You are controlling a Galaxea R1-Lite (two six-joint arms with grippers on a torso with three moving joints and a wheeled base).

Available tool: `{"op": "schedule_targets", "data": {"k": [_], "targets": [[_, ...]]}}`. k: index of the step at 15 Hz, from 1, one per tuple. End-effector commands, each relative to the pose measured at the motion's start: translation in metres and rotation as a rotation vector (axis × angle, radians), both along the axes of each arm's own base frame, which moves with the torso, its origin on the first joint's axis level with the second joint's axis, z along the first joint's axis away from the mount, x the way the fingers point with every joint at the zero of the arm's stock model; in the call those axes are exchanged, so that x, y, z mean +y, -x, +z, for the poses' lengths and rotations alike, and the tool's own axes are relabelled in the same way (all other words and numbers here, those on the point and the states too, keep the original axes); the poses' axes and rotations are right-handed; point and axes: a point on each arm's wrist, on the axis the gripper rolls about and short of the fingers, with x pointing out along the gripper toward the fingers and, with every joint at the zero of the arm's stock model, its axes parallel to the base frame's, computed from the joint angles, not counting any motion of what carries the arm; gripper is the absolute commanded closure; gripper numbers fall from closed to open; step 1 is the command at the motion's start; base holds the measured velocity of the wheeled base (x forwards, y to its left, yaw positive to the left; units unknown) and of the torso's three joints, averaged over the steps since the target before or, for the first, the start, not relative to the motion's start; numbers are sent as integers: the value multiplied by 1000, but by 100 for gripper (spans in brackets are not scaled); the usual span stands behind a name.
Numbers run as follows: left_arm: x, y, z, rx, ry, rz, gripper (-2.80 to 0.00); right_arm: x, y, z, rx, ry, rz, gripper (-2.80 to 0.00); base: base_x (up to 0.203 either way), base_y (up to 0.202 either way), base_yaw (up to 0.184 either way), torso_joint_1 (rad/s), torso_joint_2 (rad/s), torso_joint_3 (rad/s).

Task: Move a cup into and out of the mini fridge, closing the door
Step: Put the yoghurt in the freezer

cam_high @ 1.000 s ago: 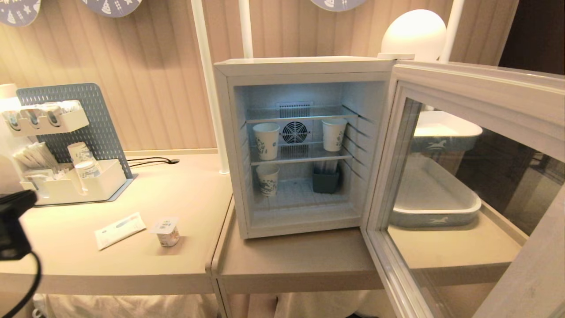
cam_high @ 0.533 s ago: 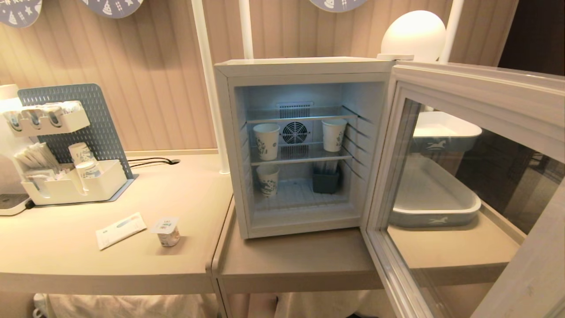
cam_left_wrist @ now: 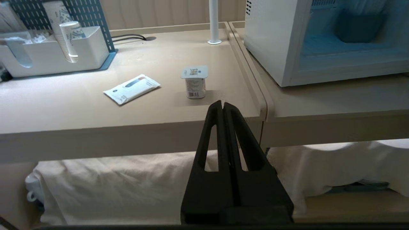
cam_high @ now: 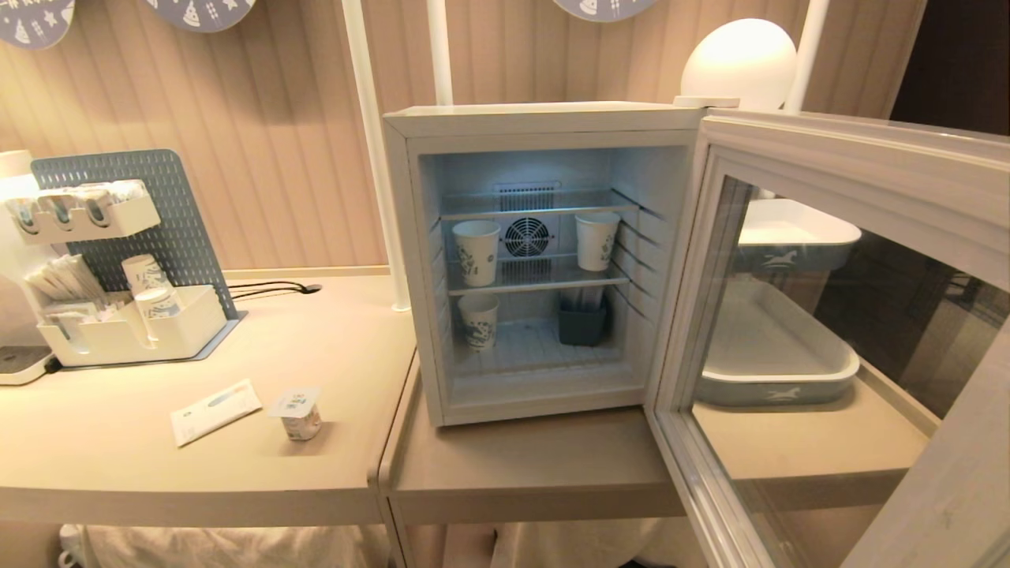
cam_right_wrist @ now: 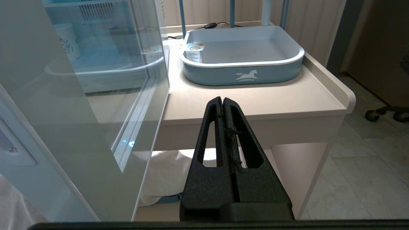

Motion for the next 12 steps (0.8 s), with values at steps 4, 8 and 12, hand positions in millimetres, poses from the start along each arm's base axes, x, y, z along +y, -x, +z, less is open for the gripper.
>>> {"op": "schedule_targets", "data": {"k": [4,8,12], "targets": [[0,-5,-14,30,9,-1,0,0,-1,-3,11,-2,1,0,0,0,0,0,0,0],[0,-5,-14,28,19,4,0,0,-1,-3,11,-2,1,0,0,0,0,0,0,0],[0,-5,-15,31,13,2,0,0,-1,-3,11,-2,1,0,-18,0,0,1,2,1]]}}
